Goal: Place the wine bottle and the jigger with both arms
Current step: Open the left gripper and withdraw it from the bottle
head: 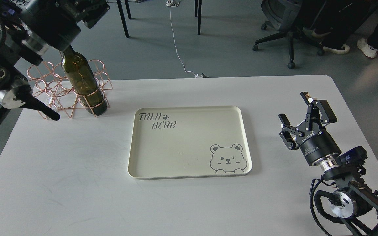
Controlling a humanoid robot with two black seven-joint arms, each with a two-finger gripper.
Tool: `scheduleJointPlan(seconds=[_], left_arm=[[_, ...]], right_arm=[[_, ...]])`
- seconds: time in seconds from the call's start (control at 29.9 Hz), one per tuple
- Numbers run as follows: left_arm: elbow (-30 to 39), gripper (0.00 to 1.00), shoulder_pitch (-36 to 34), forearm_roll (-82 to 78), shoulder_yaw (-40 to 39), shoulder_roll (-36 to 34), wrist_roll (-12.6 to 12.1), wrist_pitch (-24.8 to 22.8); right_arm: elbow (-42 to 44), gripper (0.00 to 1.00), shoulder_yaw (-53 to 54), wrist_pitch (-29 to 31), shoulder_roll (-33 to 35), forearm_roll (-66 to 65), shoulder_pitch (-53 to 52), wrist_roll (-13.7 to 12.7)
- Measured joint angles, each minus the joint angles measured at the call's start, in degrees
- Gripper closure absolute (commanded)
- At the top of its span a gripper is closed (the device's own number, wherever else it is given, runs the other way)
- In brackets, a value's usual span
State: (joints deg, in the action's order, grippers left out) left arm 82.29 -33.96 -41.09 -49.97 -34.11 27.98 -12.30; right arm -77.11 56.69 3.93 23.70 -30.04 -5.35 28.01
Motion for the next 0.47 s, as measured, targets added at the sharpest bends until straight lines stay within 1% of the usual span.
scheduleJointPlan(seconds=[0.03,0.07,0.17,0.2,0.3,0.37,0.47], left_arm=[[0.3,0.02,3.2,0.1,-1.7,2.4,0.0,0.0],[0.4,0.02,6.2,0.1,-3.1,4.7,-0.6,0.0],[0.0,0.02,13.3,0.0,-5.7,10.5,-4.0,0.0],[-0.4,0.02,15.3,0.0,-6.2,12.0,-4.7,0.0],[-1.9,0.02,20.8,-0.3,-6.6,14.8,-5.7,0.1],[-2.6,0.02,23.7,-1.4,-6.6,15.7,-6.1,0.1],[-3.1,0.02,27.0,-4.8,-6.6,16.3,-7.5,0.1]], right_arm=[[0.1,0.01,0.1,-0.6,-0.2,0.0,0.0,0.0],[0.2,0.01,0.1,-1.2,-0.6,0.1,0.0,0.0],[0.3,0.01,0.1,-2.5,-1.5,0.1,-0.1,0.0],[0.3,0.01,0.1,-2.7,-1.7,0.1,-0.1,0.0],[0.3,0.01,0.1,-2.9,-1.9,0.2,-0.2,0.0],[0.0,0.01,0.1,-2.9,-1.9,0.2,-0.2,0.0],[-0.5,0.01,0.1,-2.7,-1.9,0.2,-0.2,0.0]])
